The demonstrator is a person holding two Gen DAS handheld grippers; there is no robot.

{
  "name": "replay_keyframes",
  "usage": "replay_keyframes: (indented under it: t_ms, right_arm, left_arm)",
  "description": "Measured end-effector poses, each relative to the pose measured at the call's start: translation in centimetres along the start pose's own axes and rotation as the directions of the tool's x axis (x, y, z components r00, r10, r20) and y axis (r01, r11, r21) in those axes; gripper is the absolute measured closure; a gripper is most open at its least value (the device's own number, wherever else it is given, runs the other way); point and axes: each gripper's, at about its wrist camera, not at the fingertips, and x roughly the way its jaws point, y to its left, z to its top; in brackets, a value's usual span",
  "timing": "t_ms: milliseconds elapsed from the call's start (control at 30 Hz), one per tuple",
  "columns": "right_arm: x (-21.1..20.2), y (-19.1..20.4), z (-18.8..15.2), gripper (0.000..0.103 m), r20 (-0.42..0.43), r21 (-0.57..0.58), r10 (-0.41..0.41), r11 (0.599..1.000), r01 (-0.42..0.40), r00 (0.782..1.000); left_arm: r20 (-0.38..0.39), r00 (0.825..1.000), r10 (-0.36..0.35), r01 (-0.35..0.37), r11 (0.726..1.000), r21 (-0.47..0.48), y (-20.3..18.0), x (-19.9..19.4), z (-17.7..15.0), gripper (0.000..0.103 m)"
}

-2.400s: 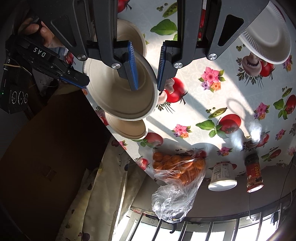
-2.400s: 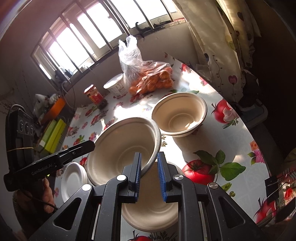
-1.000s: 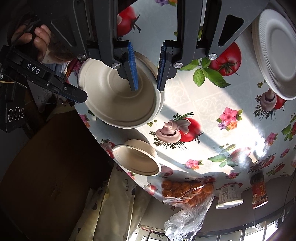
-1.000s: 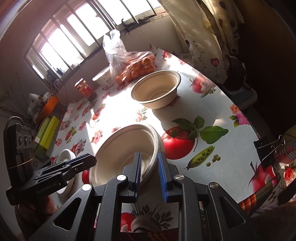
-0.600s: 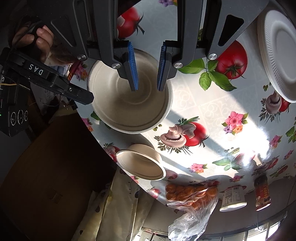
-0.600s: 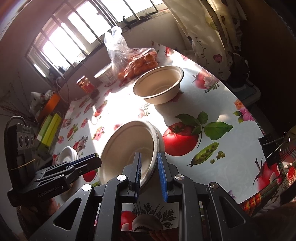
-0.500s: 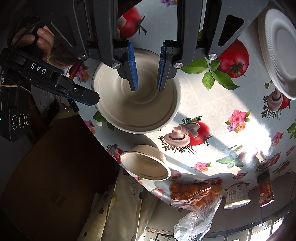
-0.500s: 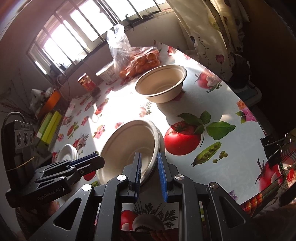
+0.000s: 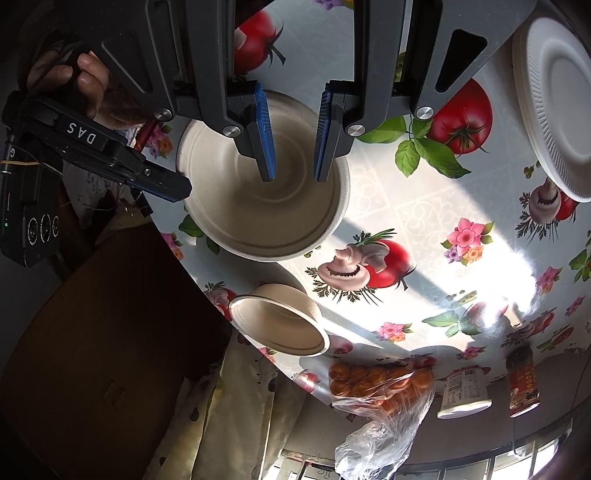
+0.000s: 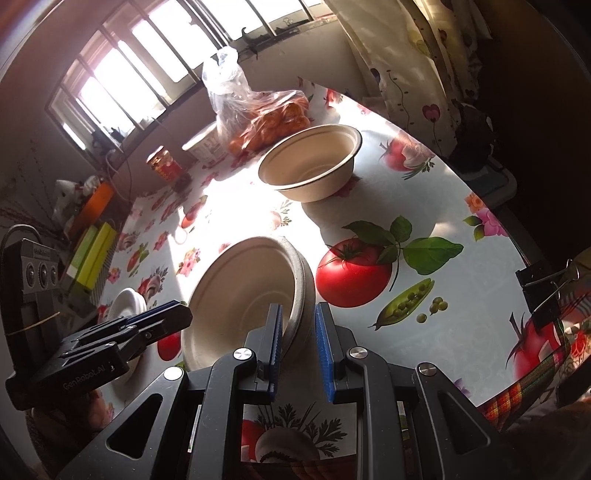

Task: Organize plates and bowls

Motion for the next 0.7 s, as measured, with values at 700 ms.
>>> replay_keyframes:
  t_ms: [700]
  right_arm:
    - [0.5, -0.4, 0.0, 0.084, -0.006, -0.003, -0.027, 1.000, 0.027, 1.000]
  left_arm:
    - [0.001, 1.000, 0.022, -0.021, 0.998, -0.056, 2.1, 0.1, 0.5, 0.080]
